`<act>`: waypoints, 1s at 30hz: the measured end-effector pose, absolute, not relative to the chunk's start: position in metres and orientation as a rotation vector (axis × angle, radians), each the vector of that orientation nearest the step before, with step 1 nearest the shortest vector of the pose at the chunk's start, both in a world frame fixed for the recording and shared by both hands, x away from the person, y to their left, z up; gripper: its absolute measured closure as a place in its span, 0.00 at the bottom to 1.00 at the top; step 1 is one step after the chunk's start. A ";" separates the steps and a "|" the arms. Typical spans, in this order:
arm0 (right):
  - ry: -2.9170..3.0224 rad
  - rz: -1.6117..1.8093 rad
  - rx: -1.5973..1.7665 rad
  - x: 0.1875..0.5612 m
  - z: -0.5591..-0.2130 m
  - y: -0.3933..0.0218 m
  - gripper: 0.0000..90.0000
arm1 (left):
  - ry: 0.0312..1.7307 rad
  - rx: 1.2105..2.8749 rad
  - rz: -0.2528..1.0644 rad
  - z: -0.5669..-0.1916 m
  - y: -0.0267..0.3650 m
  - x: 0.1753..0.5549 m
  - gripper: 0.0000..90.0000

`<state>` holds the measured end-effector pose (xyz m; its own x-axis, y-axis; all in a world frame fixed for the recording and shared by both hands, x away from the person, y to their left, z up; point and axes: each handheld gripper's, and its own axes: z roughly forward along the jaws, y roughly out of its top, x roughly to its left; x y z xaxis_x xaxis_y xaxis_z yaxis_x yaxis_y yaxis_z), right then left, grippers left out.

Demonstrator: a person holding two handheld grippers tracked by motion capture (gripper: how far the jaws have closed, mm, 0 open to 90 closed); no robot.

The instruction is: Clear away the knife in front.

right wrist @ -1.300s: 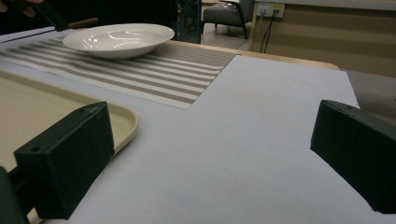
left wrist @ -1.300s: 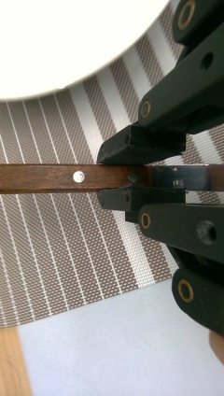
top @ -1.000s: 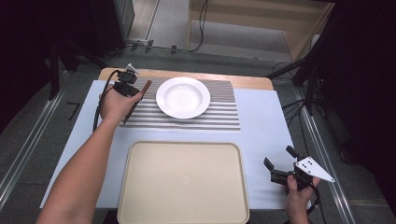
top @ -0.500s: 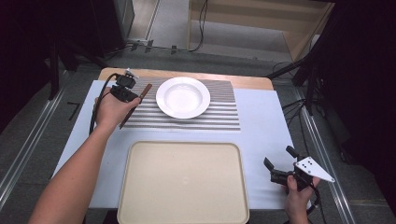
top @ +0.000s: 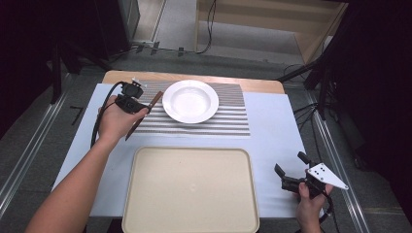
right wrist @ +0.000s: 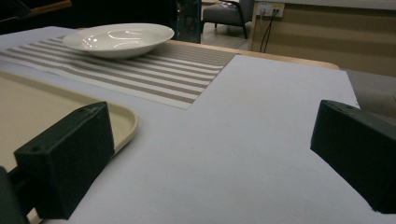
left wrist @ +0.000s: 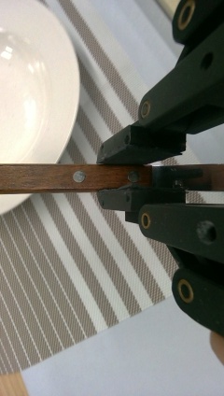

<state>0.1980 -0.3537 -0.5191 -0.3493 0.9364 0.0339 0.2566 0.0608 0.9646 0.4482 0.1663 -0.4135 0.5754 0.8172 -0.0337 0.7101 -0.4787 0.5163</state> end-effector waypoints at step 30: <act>1.687 1.316 1.206 0.198 -0.519 -0.353 0.00 | 1.039 2.375 0.271 -0.421 0.146 0.364 0.86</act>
<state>0.1981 -0.3534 -0.5191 -0.3462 0.9376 0.0323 0.2594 0.0625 0.9638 0.3641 0.1463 -0.4212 0.6841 0.7289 -0.0268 0.6228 -0.5646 0.5416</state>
